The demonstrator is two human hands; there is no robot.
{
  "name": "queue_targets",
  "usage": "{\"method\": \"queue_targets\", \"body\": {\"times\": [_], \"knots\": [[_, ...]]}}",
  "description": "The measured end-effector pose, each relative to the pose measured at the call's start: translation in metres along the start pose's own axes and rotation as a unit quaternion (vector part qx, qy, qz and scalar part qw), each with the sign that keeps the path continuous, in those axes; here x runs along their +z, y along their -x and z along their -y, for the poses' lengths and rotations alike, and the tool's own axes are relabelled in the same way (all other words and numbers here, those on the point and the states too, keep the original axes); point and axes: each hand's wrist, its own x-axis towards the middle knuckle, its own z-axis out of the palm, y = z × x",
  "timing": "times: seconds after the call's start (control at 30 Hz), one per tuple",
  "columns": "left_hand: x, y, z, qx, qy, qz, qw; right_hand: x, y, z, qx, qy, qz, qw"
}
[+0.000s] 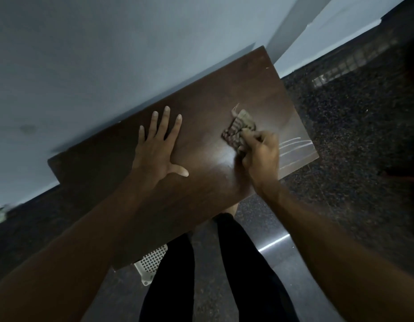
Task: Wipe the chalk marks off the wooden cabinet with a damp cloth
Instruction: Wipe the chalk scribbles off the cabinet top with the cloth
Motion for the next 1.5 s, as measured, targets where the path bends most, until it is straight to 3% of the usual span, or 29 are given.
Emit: {"method": "queue_targets", "body": {"times": [0.07, 0.17, 0.27, 0.5, 0.63, 0.73, 0.87, 0.93, 1.07, 1.13, 1.33, 1.5], "knots": [[0.015, 0.014, 0.01, 0.021, -0.008, -0.032, 0.999, 0.022, 0.03, 0.004, -0.072, 0.099, 0.007, 0.993], [0.041, 0.043, 0.027, 0.062, -0.018, -0.099, 0.993, 0.055, 0.082, 0.012, -0.154, 0.138, 0.048, 0.977], [0.064, 0.07, 0.053, 0.072, -0.031, -0.113, 0.991, 0.089, 0.127, 0.016, -0.238, 0.189, 0.055, 0.951], [0.087, 0.12, 0.12, 0.05, -0.01, -0.104, 0.993, 0.139, 0.201, 0.04, -0.27, 0.185, 0.115, 0.938], [0.089, 0.131, 0.143, 0.043, 0.012, -0.112, 0.993, 0.124, 0.172, 0.029, -0.368, 0.199, 0.153, 0.895], [0.091, 0.133, 0.157, 0.044, 0.03, -0.111, 0.992, 0.107, 0.13, 0.051, -0.288, 0.196, 0.128, 0.929], [0.095, 0.13, 0.163, 0.046, 0.047, -0.108, 0.992, 0.081, 0.036, 0.084, -0.198, 0.149, 0.014, 0.969], [0.098, 0.129, 0.164, 0.042, 0.065, -0.105, 0.991, 0.075, -0.01, 0.104, -0.181, 0.172, -0.04, 0.968], [0.103, 0.127, 0.165, 0.044, 0.081, -0.111, 0.99, 0.084, -0.064, 0.115, -0.183, 0.286, -0.045, 0.94], [0.106, 0.125, 0.166, 0.044, 0.075, -0.12, 0.989, 0.095, -0.056, 0.124, -0.134, 0.266, -0.075, 0.952], [0.11, 0.125, 0.167, 0.044, 0.05, -0.153, 0.986, 0.164, 0.039, 0.159, -0.215, 0.198, 0.057, 0.955], [0.114, 0.124, 0.168, 0.05, 0.044, -0.16, 0.985, 0.206, 0.089, 0.18, -0.295, 0.216, 0.11, 0.924]]}}
